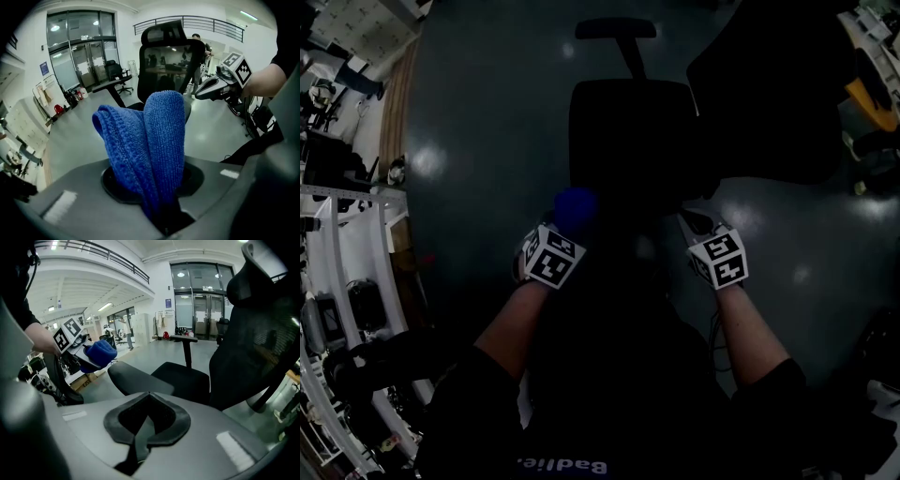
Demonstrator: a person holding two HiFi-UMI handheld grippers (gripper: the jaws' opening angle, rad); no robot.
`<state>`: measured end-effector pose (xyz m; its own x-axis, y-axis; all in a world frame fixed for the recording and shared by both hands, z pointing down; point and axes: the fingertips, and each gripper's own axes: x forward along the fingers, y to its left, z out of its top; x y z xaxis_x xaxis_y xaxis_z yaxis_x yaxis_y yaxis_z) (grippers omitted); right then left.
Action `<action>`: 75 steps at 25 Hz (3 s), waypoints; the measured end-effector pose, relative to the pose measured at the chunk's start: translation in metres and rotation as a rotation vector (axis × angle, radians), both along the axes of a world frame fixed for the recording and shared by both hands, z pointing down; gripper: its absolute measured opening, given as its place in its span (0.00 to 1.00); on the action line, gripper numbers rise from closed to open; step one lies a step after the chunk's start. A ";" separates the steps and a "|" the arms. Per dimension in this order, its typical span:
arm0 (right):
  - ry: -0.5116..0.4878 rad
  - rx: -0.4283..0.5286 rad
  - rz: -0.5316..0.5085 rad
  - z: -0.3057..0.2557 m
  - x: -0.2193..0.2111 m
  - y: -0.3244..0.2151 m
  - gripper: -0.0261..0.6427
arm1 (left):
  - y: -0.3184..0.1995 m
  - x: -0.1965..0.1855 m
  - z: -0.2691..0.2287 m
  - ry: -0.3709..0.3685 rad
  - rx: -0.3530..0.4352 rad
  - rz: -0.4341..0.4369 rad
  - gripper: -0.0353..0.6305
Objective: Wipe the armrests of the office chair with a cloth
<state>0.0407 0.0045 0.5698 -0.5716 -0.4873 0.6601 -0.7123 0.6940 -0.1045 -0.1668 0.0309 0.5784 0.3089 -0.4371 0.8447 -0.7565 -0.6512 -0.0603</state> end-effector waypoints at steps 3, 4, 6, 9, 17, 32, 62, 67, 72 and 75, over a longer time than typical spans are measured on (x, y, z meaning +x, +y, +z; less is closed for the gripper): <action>-0.043 -0.037 -0.025 0.012 0.005 -0.010 0.05 | -0.003 0.008 0.006 -0.018 -0.023 -0.036 0.26; -0.057 -0.051 -0.034 0.016 0.005 -0.012 0.04 | -0.003 0.010 0.008 -0.023 -0.029 -0.047 0.26; -0.079 -0.071 -0.056 0.021 0.000 -0.012 0.05 | -0.001 0.010 0.010 -0.037 -0.040 -0.065 0.26; -0.101 -0.089 -0.097 0.027 -0.006 -0.013 0.05 | 0.000 0.009 0.013 -0.067 -0.052 -0.093 0.26; -0.175 -0.090 -0.154 0.024 -0.016 -0.010 0.05 | 0.003 0.010 0.011 -0.138 -0.078 -0.133 0.26; -0.216 -0.095 -0.211 0.019 -0.029 -0.007 0.05 | 0.004 0.101 0.010 -0.144 -0.108 -0.043 0.26; -0.137 0.054 -0.185 -0.063 -0.080 0.040 0.04 | 0.029 0.081 -0.110 0.209 0.130 0.002 0.26; -0.145 0.052 -0.168 -0.081 -0.114 0.083 0.04 | 0.077 0.049 -0.129 0.287 0.161 0.009 0.26; -0.172 0.060 -0.133 -0.102 -0.142 0.120 0.04 | 0.120 0.024 -0.138 0.394 0.192 -0.005 0.26; -0.178 0.078 -0.109 -0.116 -0.146 0.134 0.04 | 0.130 0.016 -0.149 0.450 0.229 0.000 0.26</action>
